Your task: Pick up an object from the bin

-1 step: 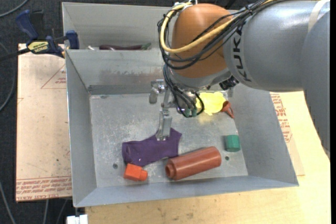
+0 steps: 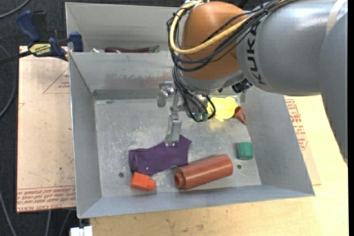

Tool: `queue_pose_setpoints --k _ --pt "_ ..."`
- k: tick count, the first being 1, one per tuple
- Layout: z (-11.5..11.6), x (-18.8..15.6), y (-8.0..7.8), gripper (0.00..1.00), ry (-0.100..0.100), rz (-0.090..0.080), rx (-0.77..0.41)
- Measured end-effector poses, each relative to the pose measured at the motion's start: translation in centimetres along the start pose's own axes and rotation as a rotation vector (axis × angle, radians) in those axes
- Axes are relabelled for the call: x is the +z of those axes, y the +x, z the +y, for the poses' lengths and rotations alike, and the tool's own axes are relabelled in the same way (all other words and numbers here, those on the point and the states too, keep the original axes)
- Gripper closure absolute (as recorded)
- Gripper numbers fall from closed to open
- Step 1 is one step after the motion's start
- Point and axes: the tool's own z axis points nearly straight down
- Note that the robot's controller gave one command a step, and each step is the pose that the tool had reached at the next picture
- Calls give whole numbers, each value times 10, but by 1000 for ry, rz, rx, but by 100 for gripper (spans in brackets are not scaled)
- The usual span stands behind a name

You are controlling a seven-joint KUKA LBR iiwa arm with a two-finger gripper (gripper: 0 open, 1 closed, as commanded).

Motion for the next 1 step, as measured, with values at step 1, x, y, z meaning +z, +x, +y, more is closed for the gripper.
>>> queue_pose_setpoints --k 1 --pt "1 43 23 0 -1 -5 -30"
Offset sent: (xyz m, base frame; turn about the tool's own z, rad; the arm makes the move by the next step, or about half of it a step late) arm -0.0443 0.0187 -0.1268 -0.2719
